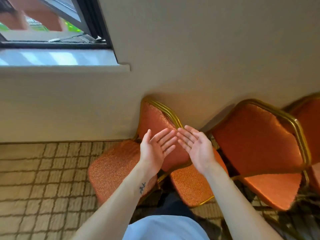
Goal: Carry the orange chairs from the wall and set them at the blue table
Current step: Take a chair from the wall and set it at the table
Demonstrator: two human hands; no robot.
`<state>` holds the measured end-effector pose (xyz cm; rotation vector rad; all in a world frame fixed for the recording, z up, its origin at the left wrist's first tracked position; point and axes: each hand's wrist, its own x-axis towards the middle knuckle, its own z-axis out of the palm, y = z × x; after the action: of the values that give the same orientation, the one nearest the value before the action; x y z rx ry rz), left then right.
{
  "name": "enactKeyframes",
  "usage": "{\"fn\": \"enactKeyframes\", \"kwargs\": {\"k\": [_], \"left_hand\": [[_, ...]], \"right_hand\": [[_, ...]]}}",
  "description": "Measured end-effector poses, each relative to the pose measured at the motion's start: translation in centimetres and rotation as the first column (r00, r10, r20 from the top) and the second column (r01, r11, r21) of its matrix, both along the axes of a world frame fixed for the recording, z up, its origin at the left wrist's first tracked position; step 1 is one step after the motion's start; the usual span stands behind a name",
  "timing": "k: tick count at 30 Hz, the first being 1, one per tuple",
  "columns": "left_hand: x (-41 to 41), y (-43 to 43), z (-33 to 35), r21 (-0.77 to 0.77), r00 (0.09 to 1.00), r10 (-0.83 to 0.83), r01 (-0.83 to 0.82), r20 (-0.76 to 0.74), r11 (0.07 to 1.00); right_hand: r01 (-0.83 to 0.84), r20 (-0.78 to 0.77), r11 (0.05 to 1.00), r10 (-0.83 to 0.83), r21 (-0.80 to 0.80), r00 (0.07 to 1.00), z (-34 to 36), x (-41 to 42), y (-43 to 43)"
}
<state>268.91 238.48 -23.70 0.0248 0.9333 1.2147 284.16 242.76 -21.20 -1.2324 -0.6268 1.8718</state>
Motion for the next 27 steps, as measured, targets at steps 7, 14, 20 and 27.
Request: {"fn": "enactKeyframes", "kwargs": {"k": [7, 14, 20, 27], "left_hand": [[2.4, 3.5, -2.0, -0.072, 0.988, 0.153, -0.155, -0.031, 0.985], [3.2, 6.1, -3.3, -0.136, 0.972, 0.227, -0.233, -0.053, 0.963], [3.8, 6.4, -3.6, -0.179, 0.977, 0.205, -0.213, -0.063, 0.961], [3.1, 5.8, -4.1, -0.189, 0.969, 0.236, -0.245, -0.071, 0.951]], "right_hand": [[-0.111, 0.066, 0.994, 0.111, 0.004, 0.992, -1.7, 1.0, 6.2], [-0.238, 0.17, 0.971, 0.237, -0.015, 0.957, -3.4, 0.4, 10.0], [-0.328, 0.213, 0.943, 0.333, -0.063, 0.919, -5.1, -0.1, 11.9], [-0.323, 0.117, 0.93, 0.346, -0.178, 0.931, -5.8, -0.8, 13.3]]}}
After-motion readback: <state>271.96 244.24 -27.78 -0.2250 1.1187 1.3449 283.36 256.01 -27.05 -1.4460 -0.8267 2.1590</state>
